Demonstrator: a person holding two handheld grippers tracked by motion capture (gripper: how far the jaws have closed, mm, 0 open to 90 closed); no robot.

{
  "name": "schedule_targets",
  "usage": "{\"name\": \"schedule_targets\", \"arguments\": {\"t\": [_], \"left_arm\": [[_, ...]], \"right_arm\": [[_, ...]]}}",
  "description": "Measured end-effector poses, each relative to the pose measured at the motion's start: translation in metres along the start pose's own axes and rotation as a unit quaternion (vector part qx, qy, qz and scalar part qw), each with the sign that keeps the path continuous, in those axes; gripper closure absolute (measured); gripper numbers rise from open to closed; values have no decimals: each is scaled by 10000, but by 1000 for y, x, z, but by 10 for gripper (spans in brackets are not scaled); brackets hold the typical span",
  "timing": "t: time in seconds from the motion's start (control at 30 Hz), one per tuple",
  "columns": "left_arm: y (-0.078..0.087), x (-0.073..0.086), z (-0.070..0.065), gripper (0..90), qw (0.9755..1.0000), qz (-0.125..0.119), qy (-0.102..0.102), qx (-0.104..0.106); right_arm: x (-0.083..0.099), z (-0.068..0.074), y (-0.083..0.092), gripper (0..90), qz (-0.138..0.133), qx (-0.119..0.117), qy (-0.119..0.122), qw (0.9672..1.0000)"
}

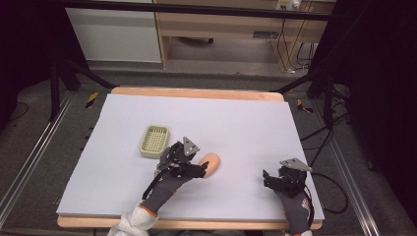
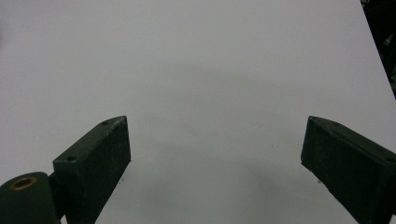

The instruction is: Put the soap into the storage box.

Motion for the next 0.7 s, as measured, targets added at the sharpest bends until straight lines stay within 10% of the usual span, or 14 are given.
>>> {"name": "schedule_targets", "arguments": {"t": [0.7], "left_arm": [[-21,-5,-9,168,9998,177,0,73]], "right_arm": [[0,0,0,85,-7,-9,-4,10000]]}}
Point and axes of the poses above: each handheld gripper's, and its own axes: y roughly backward along the jaws, x roughly out of its underside, z roughly to its left, the point moved 5 cm from there along -y, roughly forward along the jaws, and after that the axes turned 9 degrees about z, right-handed, at the moved point
